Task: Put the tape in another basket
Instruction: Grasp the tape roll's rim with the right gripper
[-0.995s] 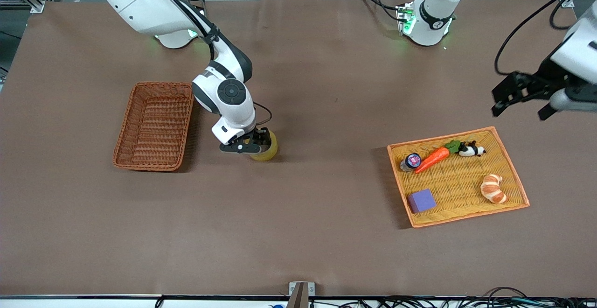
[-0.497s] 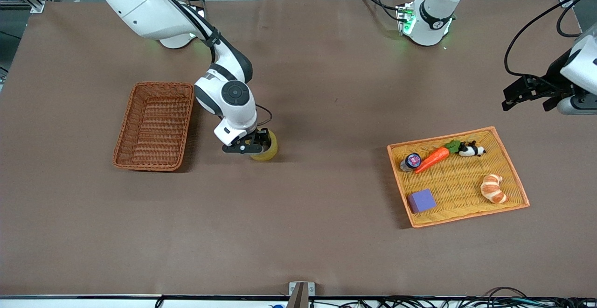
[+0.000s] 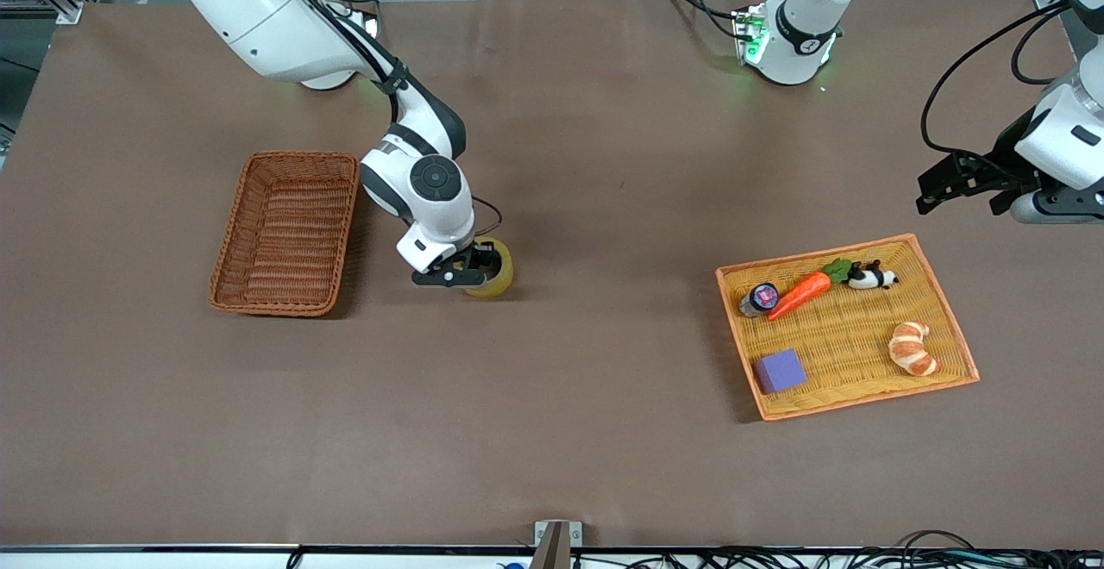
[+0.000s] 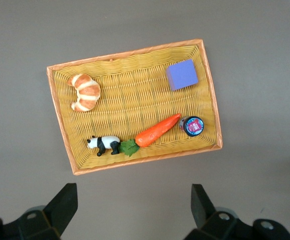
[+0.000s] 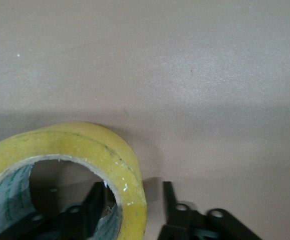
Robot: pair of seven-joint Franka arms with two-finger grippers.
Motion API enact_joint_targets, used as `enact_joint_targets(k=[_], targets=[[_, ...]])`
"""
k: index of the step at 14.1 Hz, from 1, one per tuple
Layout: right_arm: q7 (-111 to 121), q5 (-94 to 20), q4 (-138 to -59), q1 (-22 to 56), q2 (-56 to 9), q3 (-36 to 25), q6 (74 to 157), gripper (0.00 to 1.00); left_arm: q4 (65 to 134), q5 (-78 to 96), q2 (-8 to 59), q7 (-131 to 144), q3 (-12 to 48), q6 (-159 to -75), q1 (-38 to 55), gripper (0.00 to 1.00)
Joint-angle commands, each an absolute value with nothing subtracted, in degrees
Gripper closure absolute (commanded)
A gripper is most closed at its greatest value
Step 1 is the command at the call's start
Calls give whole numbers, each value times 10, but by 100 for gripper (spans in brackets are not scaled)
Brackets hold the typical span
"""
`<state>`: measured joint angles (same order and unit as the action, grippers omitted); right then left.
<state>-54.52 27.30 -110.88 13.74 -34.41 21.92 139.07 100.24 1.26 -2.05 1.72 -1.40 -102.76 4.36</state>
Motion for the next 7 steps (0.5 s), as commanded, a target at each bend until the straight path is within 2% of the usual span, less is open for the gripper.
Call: enact_joint_targets(k=[1, 3, 5, 7], targets=[[-596, 287, -1099, 131, -345, 227, 1393, 100, 1020, 14, -33, 18, -11, -1045, 40, 0], [-587, 286, -1096, 127, -344, 229, 1390, 100, 1019, 14, -25, 19, -11, -1056, 40, 0], [-585, 284, -1088, 113, -334, 249, 1339, 100, 1020, 14, -23, 21, -11, -1060, 40, 0], [-582, 283, -1089, 84, -296, 267, 1290, 100, 1022, 14, -25, 21, -11, -1054, 40, 0]])
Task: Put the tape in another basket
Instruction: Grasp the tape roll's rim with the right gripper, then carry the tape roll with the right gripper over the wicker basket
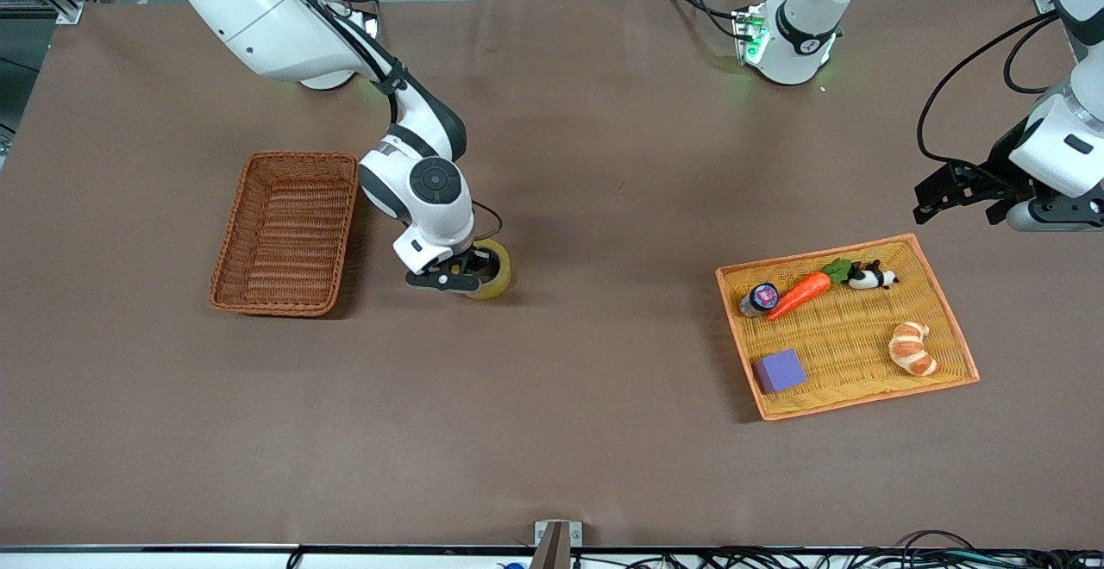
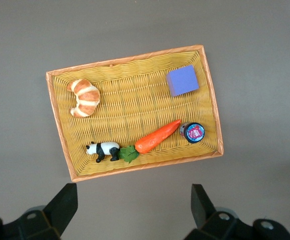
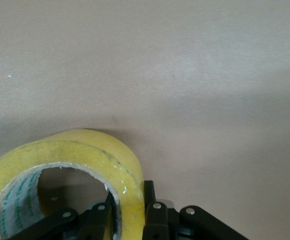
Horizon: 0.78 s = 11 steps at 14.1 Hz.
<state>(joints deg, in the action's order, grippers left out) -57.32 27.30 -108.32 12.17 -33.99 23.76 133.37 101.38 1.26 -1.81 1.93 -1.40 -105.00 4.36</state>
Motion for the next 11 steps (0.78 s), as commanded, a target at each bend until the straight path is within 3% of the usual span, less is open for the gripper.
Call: enact_joint_targets(k=[1, 5, 8, 11], targets=[[-571, 282, -1091, 78, -279, 267, 1265, 100, 1027, 14, -26, 23, -11, -1054, 40, 0], [-378, 221, -1113, 22, -173, 248, 1187, 100, 1028, 11, -30, 67, -10, -1053, 40, 0], [-185, 193, -1179, 23, -74, 144, 1193, 100, 1035, 8, -33, 64, -10, -1053, 40, 0], [-59, 143, -1214, 25, -41, 67, 1196, 100, 1032, 8, -33, 62, -11, -1045, 39, 0]])
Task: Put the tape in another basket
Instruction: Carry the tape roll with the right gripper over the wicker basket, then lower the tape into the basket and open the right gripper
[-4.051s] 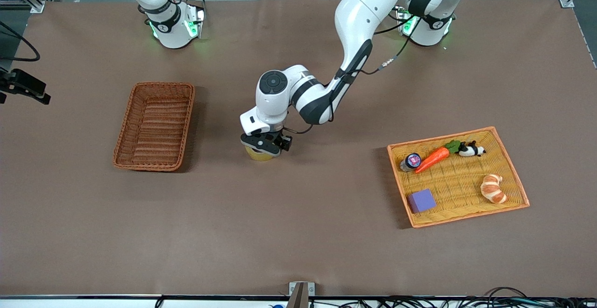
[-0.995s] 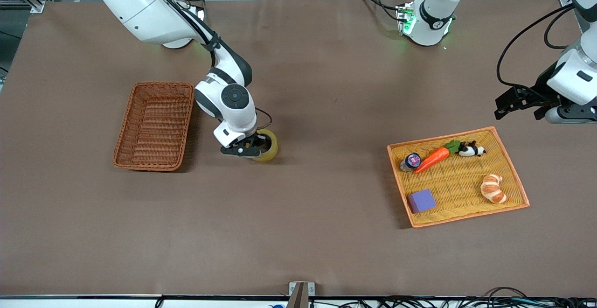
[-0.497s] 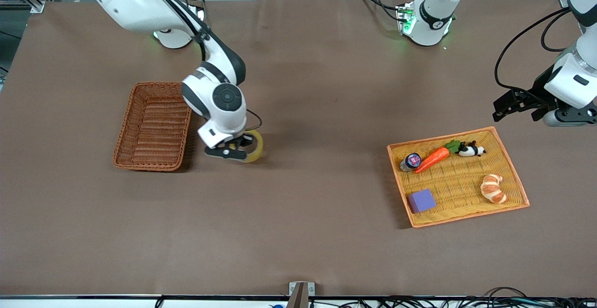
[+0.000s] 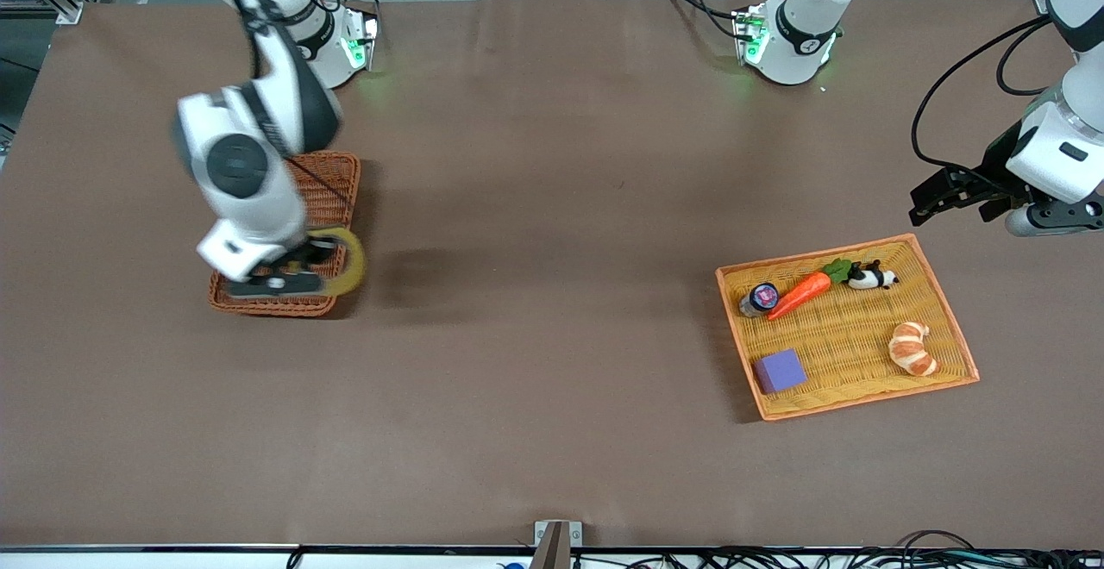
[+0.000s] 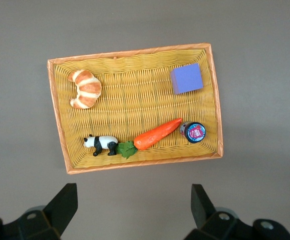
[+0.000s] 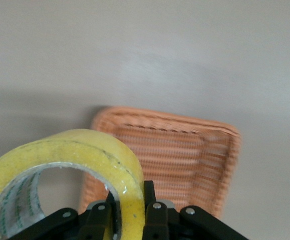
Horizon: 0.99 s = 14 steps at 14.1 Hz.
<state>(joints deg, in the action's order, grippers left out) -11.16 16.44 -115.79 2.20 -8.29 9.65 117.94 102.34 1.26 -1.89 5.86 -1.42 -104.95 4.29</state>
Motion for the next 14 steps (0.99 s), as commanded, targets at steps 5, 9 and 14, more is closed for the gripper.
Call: enact_joint_targets(k=[5, 9, 14], targets=[[33, 143, -1354, 25, 6, -19, 1316, 100, 1030, 8, -32, 62, -11, -1043, 40, 0], [46, 142, -1432, 32, 3, -37, 1413, 99, 1029, 8, -31, 63, -11, -1043, 40, 0], [47, 143, -1462, 31, -28, -40, 1482, 93, 1013, 8, -16, 63, -11, -1045, 40, 0]])
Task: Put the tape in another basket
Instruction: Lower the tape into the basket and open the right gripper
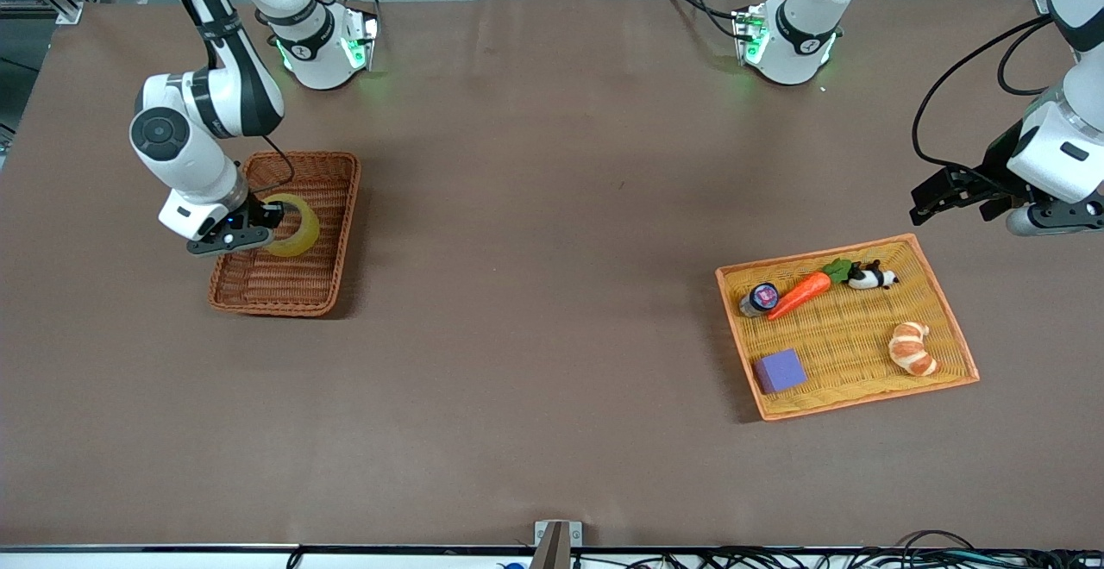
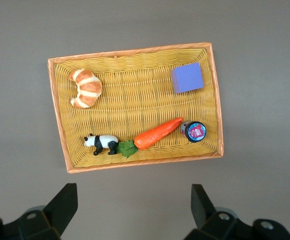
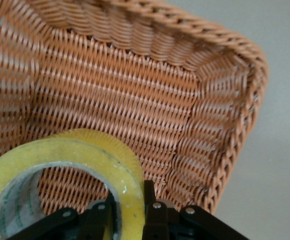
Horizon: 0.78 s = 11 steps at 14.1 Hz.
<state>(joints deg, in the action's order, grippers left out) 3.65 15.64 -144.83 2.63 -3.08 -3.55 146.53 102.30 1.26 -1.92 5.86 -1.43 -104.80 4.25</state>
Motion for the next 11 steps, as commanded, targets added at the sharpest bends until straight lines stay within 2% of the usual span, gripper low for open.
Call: enact_joint_targets(k=[1, 4, 5, 6, 7, 8, 11], targets=[[47, 143, -1462, 30, -39, -41, 1492, 90, 1009, 8, -11, 63, -11, -1045, 40, 0], [47, 144, -1460, 29, -57, -41, 1501, 79, 1008, 8, -10, 63, -11, -1045, 40, 0], [47, 144, -1460, 29, -63, -41, 1504, 67, 1007, 8, -10, 63, -11, -1045, 40, 0], [50, 144, -1459, 27, -62, -41, 1505, 52, 1008, 8, -10, 63, -11, -1045, 40, 0], [53, 144, -1456, 27, -60, -42, 1499, 29, 1008, 8, -10, 63, -11, -1045, 41, 0], [53, 144, -1450, 20, -57, -43, 1499, 0, 1008, 8, -10, 63, -10, -1045, 41, 0], [43, 143, -1407, 16, -44, -42, 1486, 0, 1008, 8, -10, 63, -10, -1045, 42, 0]])
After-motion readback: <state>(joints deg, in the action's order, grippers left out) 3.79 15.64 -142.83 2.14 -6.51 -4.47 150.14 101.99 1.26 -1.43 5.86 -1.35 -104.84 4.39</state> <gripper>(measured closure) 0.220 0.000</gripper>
